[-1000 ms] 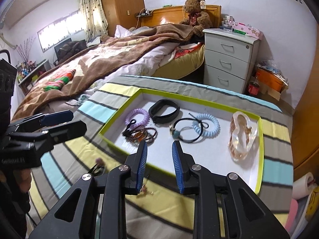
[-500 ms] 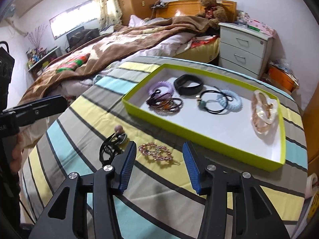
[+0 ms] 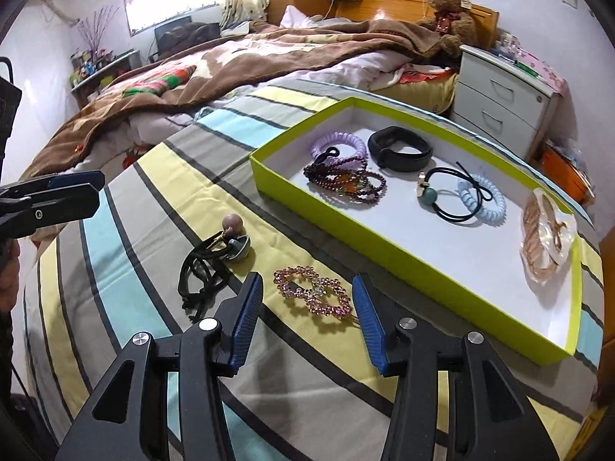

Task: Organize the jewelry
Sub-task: 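Lower the right gripper onto the pink rhinestone hair clip and close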

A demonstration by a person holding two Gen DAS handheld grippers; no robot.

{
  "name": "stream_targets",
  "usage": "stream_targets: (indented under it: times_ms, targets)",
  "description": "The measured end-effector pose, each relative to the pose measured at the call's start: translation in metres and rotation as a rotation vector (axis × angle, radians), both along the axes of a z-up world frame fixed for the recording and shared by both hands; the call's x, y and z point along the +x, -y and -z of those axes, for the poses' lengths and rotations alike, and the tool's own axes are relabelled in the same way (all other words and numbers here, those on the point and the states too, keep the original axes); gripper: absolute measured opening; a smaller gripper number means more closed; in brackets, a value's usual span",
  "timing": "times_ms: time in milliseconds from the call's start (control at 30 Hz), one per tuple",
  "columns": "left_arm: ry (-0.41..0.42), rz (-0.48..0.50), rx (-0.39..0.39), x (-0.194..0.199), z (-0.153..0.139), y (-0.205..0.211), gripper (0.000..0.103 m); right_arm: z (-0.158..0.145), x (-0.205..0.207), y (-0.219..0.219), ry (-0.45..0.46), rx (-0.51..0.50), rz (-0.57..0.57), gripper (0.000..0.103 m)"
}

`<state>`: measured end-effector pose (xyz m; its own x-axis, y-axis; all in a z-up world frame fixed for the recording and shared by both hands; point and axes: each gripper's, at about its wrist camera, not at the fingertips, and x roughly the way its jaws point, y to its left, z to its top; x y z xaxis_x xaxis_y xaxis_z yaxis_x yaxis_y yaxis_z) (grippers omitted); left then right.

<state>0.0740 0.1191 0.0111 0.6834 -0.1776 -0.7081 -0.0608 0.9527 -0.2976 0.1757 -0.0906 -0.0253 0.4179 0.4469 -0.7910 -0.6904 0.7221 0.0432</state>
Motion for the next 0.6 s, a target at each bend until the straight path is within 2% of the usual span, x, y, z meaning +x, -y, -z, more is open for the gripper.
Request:
stream_targets:
  times_ms: [400,600]
  targets:
    - [-0.019,-0.005,-0.008,0.0013,0.0045,-0.001,0.082,0.011,0.0039,-0.0109,0.026,-0.063,-0.058,0.049]
    - [-0.025,-0.005,-0.01,0.0028,0.0063,0.0002,0.082,0.0097,0.0034,-0.0106,-0.02,-0.068,-0.066,0.049]
